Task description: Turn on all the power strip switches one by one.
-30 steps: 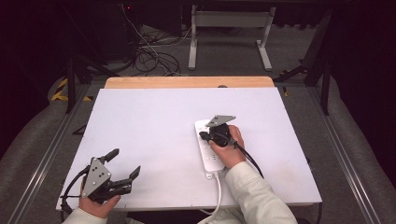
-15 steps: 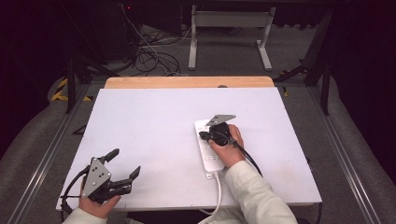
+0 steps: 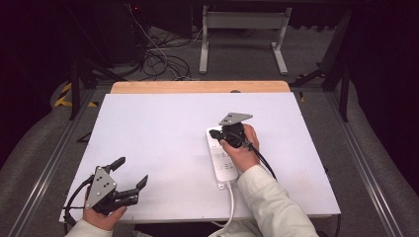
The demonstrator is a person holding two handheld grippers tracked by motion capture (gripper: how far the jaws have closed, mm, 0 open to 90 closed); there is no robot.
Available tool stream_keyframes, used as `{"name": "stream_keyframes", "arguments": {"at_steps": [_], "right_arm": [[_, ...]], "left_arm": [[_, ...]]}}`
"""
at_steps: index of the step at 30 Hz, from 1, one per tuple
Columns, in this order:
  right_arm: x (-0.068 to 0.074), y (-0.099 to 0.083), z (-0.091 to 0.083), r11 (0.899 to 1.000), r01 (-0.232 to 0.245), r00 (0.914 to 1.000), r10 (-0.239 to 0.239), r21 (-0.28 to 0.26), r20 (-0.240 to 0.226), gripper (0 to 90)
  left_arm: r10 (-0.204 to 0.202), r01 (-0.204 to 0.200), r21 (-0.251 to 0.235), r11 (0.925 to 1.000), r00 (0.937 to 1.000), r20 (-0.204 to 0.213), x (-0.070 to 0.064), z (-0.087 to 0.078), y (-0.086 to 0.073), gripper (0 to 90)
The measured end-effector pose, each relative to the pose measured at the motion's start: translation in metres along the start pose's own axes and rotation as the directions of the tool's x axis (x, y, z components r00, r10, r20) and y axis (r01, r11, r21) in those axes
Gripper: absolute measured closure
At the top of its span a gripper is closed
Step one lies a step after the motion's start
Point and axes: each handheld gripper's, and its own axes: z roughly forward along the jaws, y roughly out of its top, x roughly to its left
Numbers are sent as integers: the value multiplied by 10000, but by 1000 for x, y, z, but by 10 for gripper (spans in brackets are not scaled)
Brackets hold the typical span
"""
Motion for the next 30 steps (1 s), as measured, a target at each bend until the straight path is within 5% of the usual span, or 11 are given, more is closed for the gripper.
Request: {"name": "stream_keyframes", "arguments": {"at_steps": [30], "right_arm": [[-24, -4, 35, 9970, -149, 9995, 126, 765, 298, 900]], "left_arm": [[-46, 46, 46, 10000, 10000, -21, 1, 1, -1, 145]]}}
